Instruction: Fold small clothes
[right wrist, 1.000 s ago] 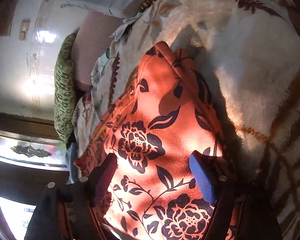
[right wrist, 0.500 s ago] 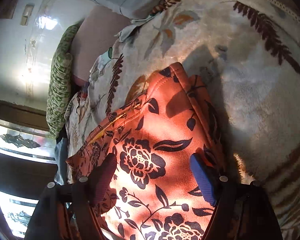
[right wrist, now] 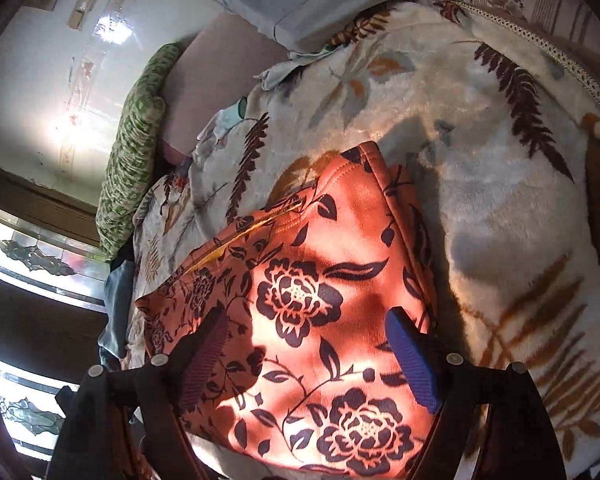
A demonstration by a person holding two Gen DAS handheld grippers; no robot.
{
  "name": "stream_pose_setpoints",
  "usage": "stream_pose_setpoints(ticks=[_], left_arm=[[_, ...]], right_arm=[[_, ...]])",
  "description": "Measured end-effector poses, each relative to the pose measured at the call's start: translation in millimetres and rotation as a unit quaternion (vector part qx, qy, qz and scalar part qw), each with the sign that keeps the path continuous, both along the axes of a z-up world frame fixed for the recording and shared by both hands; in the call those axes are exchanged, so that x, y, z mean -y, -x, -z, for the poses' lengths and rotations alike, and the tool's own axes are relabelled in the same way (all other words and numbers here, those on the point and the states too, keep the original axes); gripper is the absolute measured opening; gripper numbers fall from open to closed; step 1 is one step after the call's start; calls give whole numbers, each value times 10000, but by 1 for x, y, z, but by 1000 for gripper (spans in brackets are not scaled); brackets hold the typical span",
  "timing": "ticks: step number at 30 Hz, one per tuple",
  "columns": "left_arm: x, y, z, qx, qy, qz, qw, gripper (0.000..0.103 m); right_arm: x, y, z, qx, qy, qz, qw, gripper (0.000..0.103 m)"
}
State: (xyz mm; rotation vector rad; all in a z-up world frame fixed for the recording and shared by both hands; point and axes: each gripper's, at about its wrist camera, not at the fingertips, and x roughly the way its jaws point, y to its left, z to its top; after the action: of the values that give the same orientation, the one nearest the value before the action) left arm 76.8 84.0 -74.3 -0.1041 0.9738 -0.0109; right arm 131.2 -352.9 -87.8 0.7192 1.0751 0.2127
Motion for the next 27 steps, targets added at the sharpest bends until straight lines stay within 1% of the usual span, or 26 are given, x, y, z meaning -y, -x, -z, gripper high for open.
stream_pose_setpoints(ticks=[2, 4, 7, 9, 11, 12, 13, 15, 19, 21, 22, 23, 24, 25, 26, 27], left_arm=[[10, 1, 0, 14, 41, 108, 9999, 101], [24, 0, 0, 5, -9, 261, 9997, 101], [47, -3, 1, 56, -61, 510, 9987, 101], [61, -5, 4, 51, -89, 654, 9978, 101], [73, -7, 7, 53, -148, 764, 9969, 101], [78, -9, 8, 47, -189, 775, 9968, 101], [81, -10, 10, 25, -181, 789, 9967, 101], [84, -10, 12, -13, -79, 799, 9968, 101], [87, -8, 18, -43, -6, 793, 9968, 101], [90, -12, 29, -256, 26, 794, 9965, 101], [92, -15, 39, -481, 40, 824, 9954, 101], [94, -17, 49, -759, -46, 851, 9935, 101], [97, -15, 54, -779, -250, 859, 9929, 101], [101, -12, 54, -634, -425, 916, 9929, 101], [105, -9, 54, -605, -548, 969, 9919, 101], [107, -8, 53, -632, -586, 985, 9914, 101]], right_arm=[[3, 30, -3, -24, -202, 75, 9998, 83], [2, 61, 2, -141, -340, 165, 9992, 83], [-3, 96, 20, -440, -549, 193, 9973, 83], [-4, 108, 36, -637, -698, 280, 9951, 83], [-4, 111, 48, -763, -826, 430, 9927, 83], [-3, 110, 51, -749, -896, 510, 9918, 83], [-2, 107, 54, -689, -977, 559, 9912, 83], [2, 101, 64, -830, -1087, 794, 9874, 83], [13, 96, 70, -673, -1238, 1227, 9824, 83], [15, 93, 71, -626, -1080, 1292, 9837, 83], [16, 92, 75, -668, -1127, 1348, 9822, 83], [17, 92, 77, -651, -1191, 1403, 9808, 83], [18, 92, 77, -589, -1204, 1435, 9805, 83], [18, 92, 75, -531, -1189, 1443, 9809, 79], [18, 92, 72, -416, -1129, 1424, 9825, 71], [16, 90, 68, -357, -937, 1330, 9860, 50]])
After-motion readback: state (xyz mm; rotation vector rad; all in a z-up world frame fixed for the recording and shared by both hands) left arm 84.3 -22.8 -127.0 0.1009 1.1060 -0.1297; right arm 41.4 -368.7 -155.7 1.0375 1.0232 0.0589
